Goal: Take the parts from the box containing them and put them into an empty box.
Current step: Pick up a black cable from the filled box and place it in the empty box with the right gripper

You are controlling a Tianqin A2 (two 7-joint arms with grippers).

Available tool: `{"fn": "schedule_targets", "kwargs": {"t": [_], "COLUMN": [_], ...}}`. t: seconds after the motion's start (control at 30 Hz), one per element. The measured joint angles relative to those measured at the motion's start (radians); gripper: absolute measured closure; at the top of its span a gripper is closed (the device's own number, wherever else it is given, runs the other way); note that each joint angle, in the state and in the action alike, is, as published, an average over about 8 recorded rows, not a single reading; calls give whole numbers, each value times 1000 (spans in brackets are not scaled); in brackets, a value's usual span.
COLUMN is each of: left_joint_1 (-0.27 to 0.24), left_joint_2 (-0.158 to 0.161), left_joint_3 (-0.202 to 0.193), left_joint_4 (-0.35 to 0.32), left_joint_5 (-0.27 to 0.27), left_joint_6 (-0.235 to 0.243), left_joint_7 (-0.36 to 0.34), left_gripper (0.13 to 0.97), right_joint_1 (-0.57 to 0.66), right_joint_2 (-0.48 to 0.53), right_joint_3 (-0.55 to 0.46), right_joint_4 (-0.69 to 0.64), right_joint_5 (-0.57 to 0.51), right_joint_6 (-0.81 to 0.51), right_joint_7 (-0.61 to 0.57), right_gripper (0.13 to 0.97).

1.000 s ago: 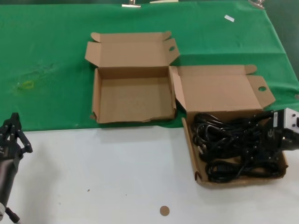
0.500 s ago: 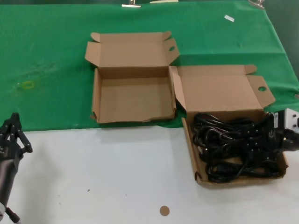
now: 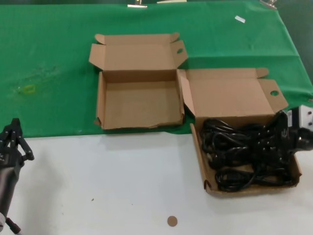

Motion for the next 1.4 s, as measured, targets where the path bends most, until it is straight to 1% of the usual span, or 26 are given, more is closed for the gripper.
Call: {"fn": "schedule_targets", "kwargs": {"t": [0.37, 0.67, 0.87, 1.1, 1.4], "left_joint_1": [0, 0, 0, 0, 0], "left_joint_2": [0, 0, 0, 0, 0], "left_joint_3": [0, 0, 0, 0, 0], "left_joint_4": [0, 0, 0, 0, 0], "left_joint_5": [0, 0, 0, 0, 0], "left_joint_6": [0, 0, 0, 0, 0], "left_joint_7": [0, 0, 0, 0, 0], "left_gripper": [953, 953, 953, 953, 953], "right_joint_1": [94, 214, 306, 407, 484], "right_joint_2": [-13, -72, -148, -273, -428], "right_joint_3": [2, -26, -62, -115, -176], "right_joint_4": [32, 26, -12, -94, -203], "right_joint_5": [-29, -77, -121, -185, -252], "right_joint_6": [-59, -108, -128, -124, -90], "right_joint_7": [37, 61, 76, 89, 100], "right_gripper": [936, 937, 937, 937, 937]}}
